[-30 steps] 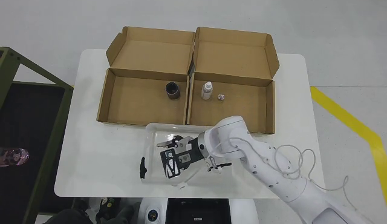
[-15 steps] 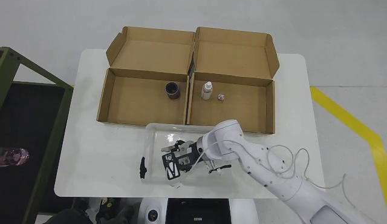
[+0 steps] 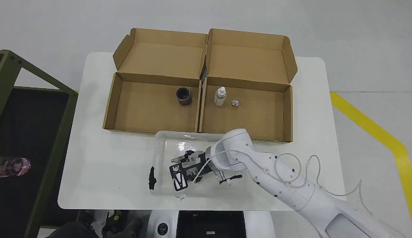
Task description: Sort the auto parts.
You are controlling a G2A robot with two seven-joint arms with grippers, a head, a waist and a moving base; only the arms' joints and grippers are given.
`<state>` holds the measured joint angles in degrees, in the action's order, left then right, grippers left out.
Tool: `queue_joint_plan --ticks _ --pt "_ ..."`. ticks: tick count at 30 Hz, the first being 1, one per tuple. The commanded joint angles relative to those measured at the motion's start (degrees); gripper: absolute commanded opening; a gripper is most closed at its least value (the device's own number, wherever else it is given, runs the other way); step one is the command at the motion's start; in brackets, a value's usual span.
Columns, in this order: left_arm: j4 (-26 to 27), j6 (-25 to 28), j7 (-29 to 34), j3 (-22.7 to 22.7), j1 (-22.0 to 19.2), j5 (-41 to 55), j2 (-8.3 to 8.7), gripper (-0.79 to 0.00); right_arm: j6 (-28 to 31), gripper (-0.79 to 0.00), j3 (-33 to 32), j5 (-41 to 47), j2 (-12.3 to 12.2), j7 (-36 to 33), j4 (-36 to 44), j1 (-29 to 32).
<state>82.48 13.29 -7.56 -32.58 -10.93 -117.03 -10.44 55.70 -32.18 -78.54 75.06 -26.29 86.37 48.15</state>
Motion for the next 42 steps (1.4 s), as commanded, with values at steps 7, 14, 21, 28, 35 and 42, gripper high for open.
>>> queue_joint_plan --ticks 7,14,21,28,35,42 --pt "0.0 0.0 0.0 0.0 0.0 0.0 0.0 0.0 -0.24 -0.416 1.48 -0.78 0.81 0.8 -1.68 -0.97" --pt "0.0 0.0 0.0 0.0 0.0 0.0 0.0 0.0 0.06 -0.493 2.16 -0.88 1.23 1.66 -2.36 -1.24" --pt "0.0 0.0 0.0 0.0 0.0 0.0 0.0 0.0 0.31 -0.739 2.06 -0.66 1.46 2.42 -2.62 -1.61" --pt "0.0 0.0 0.0 0.0 0.0 0.0 0.0 0.0 0.93 -0.785 0.73 0.19 1.17 3.2 -1.09 -1.52" --pt "0.0 0.0 0.0 0.0 0.0 0.0 0.0 0.0 1.92 -0.785 -2.14 1.51 0.12 3.47 2.28 -0.47" --pt "0.0 0.0 0.0 0.0 0.0 0.0 0.0 0.0 2.3 -0.785 -5.09 2.82 -0.96 3.62 6.1 0.5"
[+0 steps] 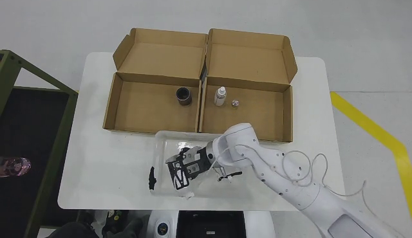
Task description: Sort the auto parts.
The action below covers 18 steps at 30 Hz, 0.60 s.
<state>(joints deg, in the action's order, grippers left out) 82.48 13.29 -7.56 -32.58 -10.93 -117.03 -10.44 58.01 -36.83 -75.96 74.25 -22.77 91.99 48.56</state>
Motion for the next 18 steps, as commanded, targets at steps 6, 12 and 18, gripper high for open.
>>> queue_joint_plan --ticks 6,12,18 --pt "0.0 0.0 0.0 0.0 0.0 0.0 0.0 0.0 -0.08 -0.785 -2.89 1.25 -0.96 0.61 3.03 0.36" --pt "0.0 0.0 0.0 0.0 0.0 0.0 0.0 0.0 -0.03 -0.785 -5.16 1.77 -1.53 1.09 5.33 0.27" --pt "0.0 0.0 0.0 0.0 0.0 0.0 0.0 0.0 -0.6 -0.785 -6.49 2.38 -1.64 1.85 5.91 -0.8"
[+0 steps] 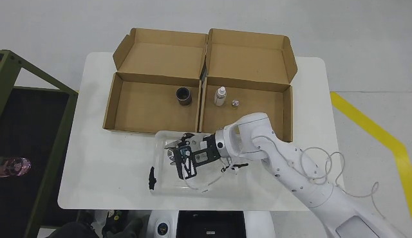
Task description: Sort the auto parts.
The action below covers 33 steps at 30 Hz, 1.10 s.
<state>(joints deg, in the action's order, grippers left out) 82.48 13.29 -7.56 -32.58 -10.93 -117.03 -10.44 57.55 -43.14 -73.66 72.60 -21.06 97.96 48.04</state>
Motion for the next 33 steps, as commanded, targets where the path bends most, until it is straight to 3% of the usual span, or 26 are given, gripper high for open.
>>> queue_joint_plan --ticks 1,16,33 --pt "0.0 0.0 0.0 0.0 0.0 0.0 0.0 0.0 -0.37 -0.785 -0.38 0.15 0.03 0.31 -0.16 -0.57" --pt "0.0 0.0 0.0 0.0 0.0 0.0 0.0 0.0 -4.33 -0.785 -1.17 2.56 1.09 1.67 -6.93 -6.26" --pt "0.0 0.0 0.0 0.0 0.0 0.0 0.0 0.0 -8.18 -0.785 4.78 7.89 4.9 -2.37 -22.04 -15.5"
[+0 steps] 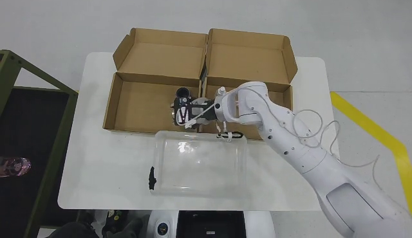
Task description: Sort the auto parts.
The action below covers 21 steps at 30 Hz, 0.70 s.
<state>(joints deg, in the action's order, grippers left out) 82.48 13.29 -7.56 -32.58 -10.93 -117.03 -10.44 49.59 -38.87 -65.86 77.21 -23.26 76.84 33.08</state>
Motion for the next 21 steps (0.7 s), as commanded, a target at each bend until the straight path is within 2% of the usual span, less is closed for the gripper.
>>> queue_joint_plan --ticks 1,21 --pt "0.0 0.0 0.0 0.0 0.0 0.0 0.0 0.0 -0.45 -0.785 0.95 0.16 0.57 -0.34 -1.59 -0.95" --pt "0.0 0.0 0.0 0.0 0.0 0.0 0.0 0.0 -2.17 -0.785 8.45 0.03 5.94 -3.19 -13.41 -7.13"
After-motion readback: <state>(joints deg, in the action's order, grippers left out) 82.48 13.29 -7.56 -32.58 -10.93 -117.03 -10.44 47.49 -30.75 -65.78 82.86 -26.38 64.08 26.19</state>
